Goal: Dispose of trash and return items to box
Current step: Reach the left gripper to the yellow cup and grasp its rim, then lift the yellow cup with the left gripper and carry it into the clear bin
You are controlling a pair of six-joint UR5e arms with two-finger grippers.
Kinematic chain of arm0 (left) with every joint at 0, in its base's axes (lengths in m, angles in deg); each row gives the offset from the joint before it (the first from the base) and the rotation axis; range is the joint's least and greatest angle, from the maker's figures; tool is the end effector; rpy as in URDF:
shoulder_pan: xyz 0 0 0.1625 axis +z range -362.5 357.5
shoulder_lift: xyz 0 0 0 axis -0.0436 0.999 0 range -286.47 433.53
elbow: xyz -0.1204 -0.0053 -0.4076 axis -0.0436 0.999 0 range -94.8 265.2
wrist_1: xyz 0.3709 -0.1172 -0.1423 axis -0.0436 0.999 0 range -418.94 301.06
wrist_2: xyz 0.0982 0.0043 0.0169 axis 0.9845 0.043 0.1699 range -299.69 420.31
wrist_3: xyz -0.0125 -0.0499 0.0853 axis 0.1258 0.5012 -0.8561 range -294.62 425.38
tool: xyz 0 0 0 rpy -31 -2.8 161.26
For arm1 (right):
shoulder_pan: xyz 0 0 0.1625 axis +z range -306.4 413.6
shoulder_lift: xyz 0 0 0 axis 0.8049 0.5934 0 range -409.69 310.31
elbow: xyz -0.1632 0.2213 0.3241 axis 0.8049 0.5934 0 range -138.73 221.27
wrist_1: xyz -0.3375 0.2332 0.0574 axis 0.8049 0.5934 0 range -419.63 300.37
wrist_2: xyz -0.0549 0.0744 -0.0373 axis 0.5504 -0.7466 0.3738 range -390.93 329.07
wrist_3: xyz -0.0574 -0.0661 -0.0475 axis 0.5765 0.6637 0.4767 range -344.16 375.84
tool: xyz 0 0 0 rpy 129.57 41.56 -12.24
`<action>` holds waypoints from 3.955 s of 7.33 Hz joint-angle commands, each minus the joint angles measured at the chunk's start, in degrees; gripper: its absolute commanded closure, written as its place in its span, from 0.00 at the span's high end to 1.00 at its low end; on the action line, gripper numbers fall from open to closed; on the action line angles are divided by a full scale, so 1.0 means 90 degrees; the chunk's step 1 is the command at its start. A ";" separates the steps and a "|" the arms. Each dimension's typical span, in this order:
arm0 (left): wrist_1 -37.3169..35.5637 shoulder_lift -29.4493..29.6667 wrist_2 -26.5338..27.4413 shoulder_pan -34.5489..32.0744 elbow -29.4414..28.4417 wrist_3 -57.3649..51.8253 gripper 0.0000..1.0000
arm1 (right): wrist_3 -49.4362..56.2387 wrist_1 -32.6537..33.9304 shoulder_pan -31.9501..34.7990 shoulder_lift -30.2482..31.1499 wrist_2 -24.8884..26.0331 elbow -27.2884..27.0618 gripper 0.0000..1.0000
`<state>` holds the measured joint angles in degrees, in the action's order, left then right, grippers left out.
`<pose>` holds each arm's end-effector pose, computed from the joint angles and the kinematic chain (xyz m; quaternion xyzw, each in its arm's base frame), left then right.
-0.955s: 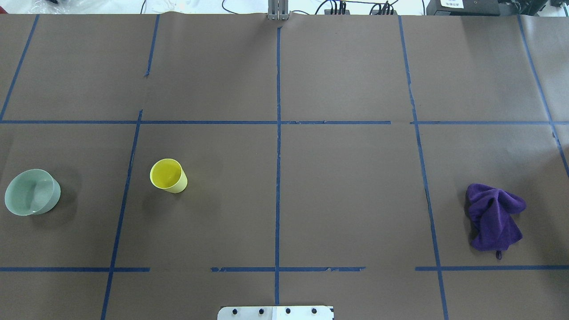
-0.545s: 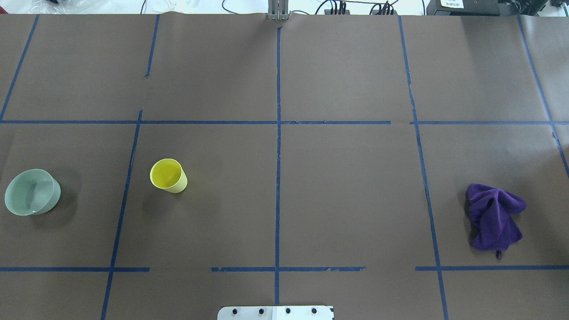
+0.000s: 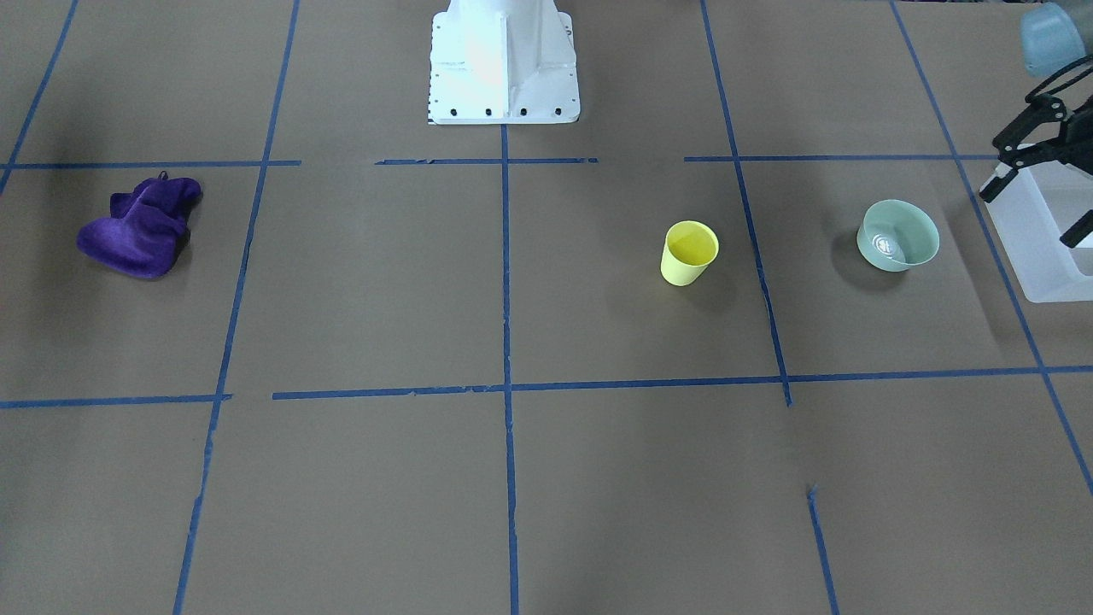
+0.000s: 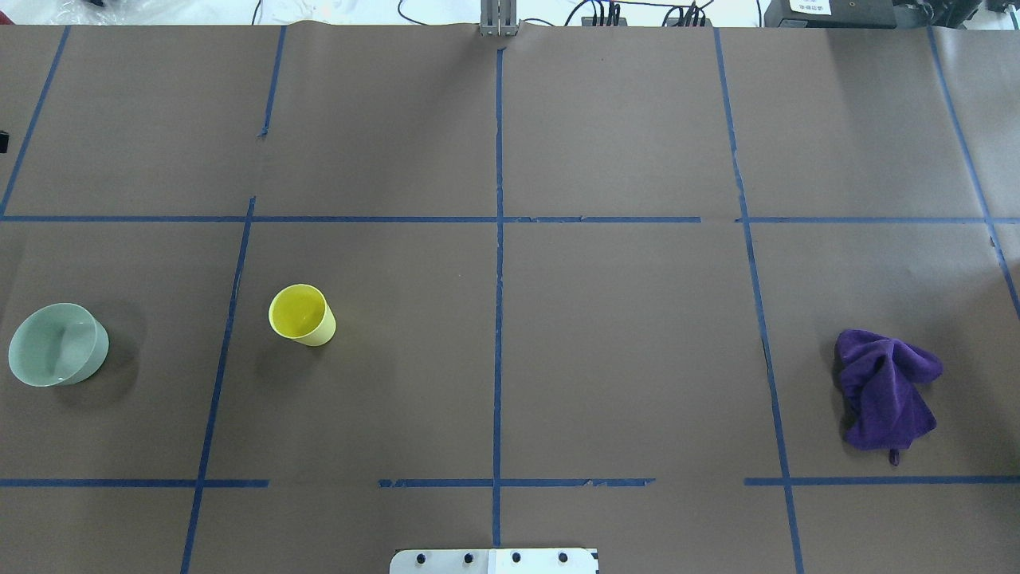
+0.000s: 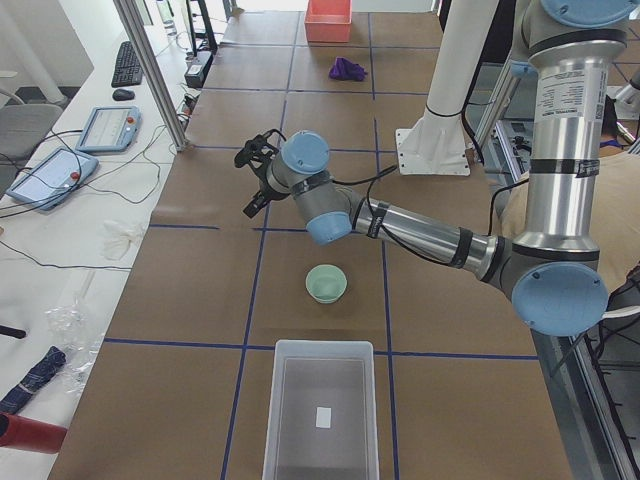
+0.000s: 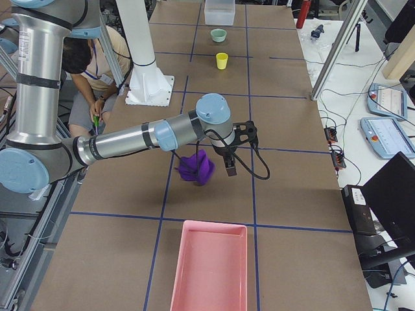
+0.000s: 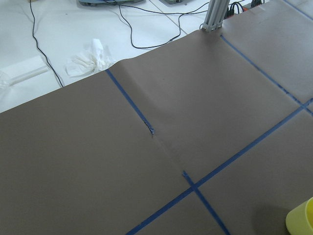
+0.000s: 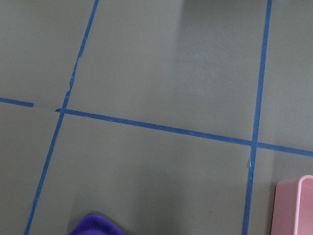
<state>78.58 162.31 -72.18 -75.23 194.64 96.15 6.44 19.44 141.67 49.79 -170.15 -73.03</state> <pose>0.0769 -0.4697 0.4040 0.3382 0.4839 0.1034 0.8005 0.0435 -0.4289 0.4966 0.1615 -0.4240 -0.0349 0.8905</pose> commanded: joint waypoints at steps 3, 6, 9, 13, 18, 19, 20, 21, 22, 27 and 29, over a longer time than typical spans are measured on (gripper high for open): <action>-0.0288 -0.0030 0.2290 0.2771 0.0623 0.4084 1.00 | 0.0029 -0.0573 0.0000 0.0138 0.0030 0.0210 1.00; -0.1596 0.0292 0.3790 0.3927 0.0584 0.5115 0.70 | 0.0000 -0.0603 0.0000 0.0167 0.0040 0.0220 1.00; -0.1638 0.0477 0.3823 0.4242 0.0370 0.5360 0.64 | 0.0000 -0.0603 0.0000 0.0206 0.0040 0.0220 1.00; -0.1648 0.0663 0.3871 0.4710 0.0164 0.5419 0.21 | 0.0010 -0.0603 0.0000 0.0255 0.0040 0.0230 1.00; -0.2665 0.0585 0.3174 0.3421 0.1048 0.3400 0.00 | 0.0000 -0.0603 0.0000 0.0343 0.0040 0.0269 1.00; -0.3157 0.0575 0.2579 0.2630 0.1381 0.2286 0.00 | -0.0010 -0.0612 0.0000 0.0333 0.0020 0.0250 1.00; -0.3248 0.0382 0.1819 0.1597 0.1394 0.0825 0.00 | -0.0010 -0.0767 0.0000 0.0294 0.0001 0.0221 1.00; -0.3249 -0.0104 0.1192 0.0581 0.1307 -0.0959 0.00 | -0.0020 -0.1532 -0.0010 0.0294 -0.0019 0.0259 1.00; -0.3249 -0.0592 0.0828 -0.0280 0.1026 -0.2698 0.00 | -0.0261 -0.1908 -0.0068 0.0294 -0.0096 0.0259 1.00; -0.2204 -0.1560 0.0229 -0.3159 -0.1659 -0.7492 0.00 | -0.2301 -0.1931 -0.1676 0.0274 0.0438 -0.0403 1.00; 0.0273 -0.2282 0.0200 -0.3063 -0.2344 -0.5228 0.00 | -0.2685 -0.1931 -0.2079 0.0333 0.0956 -0.0453 1.00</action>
<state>67.48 145.99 -70.28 -103.15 177.24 37.59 -15.44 2.07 125.24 52.45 -164.08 -76.63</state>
